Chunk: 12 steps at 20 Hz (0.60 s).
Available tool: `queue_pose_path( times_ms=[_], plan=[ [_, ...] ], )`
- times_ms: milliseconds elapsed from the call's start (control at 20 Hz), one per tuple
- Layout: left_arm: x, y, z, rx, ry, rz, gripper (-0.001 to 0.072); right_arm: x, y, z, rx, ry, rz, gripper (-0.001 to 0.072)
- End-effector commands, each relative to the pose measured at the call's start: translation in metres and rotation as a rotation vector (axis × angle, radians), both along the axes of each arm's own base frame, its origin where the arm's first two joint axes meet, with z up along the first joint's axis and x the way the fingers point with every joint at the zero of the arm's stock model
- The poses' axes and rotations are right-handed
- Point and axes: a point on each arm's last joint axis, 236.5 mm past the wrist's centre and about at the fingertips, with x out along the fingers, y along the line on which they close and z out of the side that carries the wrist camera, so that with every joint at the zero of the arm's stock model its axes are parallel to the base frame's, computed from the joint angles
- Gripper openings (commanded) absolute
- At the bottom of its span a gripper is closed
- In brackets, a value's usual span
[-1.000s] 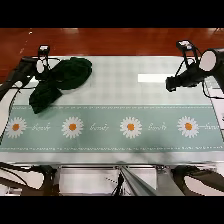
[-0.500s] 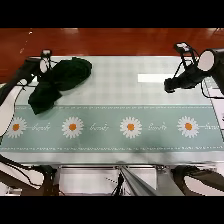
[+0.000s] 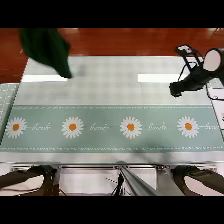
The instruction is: Fold the shirts.
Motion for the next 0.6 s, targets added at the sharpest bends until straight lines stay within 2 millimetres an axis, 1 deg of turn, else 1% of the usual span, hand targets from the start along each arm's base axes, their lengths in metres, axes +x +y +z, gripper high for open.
queue_pose_path(
  times_ms=[0, 50, 100, 150, 200, 250, 400, 500, 550],
  plan=[
    [-0.102, -0.033, 0.115, -0.042, -0.242, -0.127, 0.0026, -0.01, -0.028, 0.032, -0.105, -0.067, -0.013, 0.059],
    [-0.127, -0.045, 0.128, -0.057, -0.266, -0.173, 0.0026, -0.013, -0.036, 0.044, -0.132, -0.096, -0.022, 0.0589],
    [-0.147, -0.056, 0.135, -0.07, -0.276, -0.219, 0.0026, -0.017, -0.043, 0.056, -0.156, -0.127, -0.033, 0.059],
    [-0.164, -0.07, 0.138, -0.08, -0.271, -0.273, 0.0026, -0.02, -0.049, 0.066, -0.172, -0.158, -0.044, 0.059],
    [-0.177, -0.085, 0.135, -0.086, -0.253, -0.326, 0.0026, -0.023, -0.054, 0.077, -0.185, -0.19, -0.059, 0.0589],
    [-0.187, -0.105, 0.127, -0.089, -0.216, -0.386, 0.0026, -0.027, -0.059, 0.086, -0.196, -0.217, -0.075, 0.0589],
    [-0.205, -0.175, 0.091, -0.117, -0.106, -0.557, 0.0026, -0.035, -0.072, 0.106, -0.233, -0.273, -0.108, 0.059],
    [-0.214, -0.225, 0.05, -0.073, -0.02, -0.661, 0.0026, -0.037, -0.082, 0.113, -0.273, -0.286, -0.12, 0.059],
    [-0.215, -0.248, 0.021, -0.039, 0.042, -0.694, 0.0026, -0.037, -0.085, 0.114, -0.291, -0.286, -0.125, 0.059]
  ],
)
